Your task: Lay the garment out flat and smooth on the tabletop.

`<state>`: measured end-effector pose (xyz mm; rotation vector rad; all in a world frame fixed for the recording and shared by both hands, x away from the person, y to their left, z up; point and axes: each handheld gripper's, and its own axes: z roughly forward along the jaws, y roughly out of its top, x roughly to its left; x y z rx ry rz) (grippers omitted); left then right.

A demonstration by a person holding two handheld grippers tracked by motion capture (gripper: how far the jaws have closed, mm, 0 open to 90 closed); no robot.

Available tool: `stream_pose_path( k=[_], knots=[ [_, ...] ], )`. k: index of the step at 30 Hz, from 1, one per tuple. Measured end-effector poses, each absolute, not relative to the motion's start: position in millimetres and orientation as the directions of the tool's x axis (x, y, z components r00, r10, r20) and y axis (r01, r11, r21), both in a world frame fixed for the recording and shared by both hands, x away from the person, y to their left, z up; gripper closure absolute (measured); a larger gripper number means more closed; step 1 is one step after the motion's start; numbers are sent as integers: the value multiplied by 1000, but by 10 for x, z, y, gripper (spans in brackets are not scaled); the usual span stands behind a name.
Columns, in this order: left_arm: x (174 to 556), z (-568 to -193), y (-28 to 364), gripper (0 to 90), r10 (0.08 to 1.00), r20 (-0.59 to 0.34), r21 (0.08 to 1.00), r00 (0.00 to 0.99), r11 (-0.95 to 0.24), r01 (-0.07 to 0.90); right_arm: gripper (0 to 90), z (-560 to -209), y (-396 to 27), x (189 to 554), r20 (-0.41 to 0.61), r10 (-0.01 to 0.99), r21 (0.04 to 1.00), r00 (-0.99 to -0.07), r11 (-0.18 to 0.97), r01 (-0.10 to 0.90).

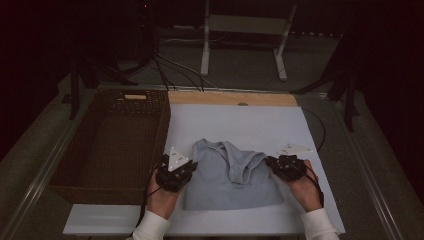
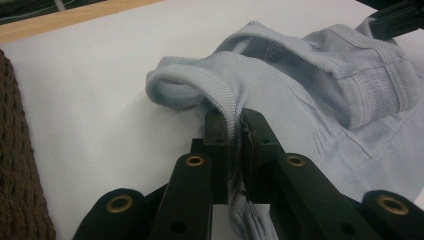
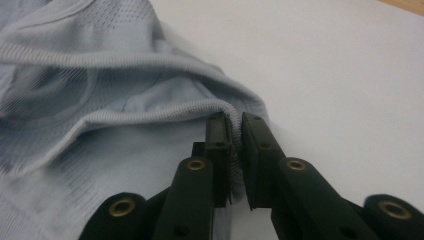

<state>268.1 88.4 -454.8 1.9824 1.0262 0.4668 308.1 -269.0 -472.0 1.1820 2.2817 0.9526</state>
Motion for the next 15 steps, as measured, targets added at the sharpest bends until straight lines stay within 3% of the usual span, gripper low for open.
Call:
stream_pose_path(
  k=[7,15],
  knots=[
    [2678,-4581,837,828,796,-48,808,603,-324,492,839,-4648,-2767,2928,-67,831,714,-552,426,555],
    [2678,-4643,705,830,778,-39,795,628,-357,491,828,-4732,-2984,2879,-77,889,684,-451,376,625]
  ],
)
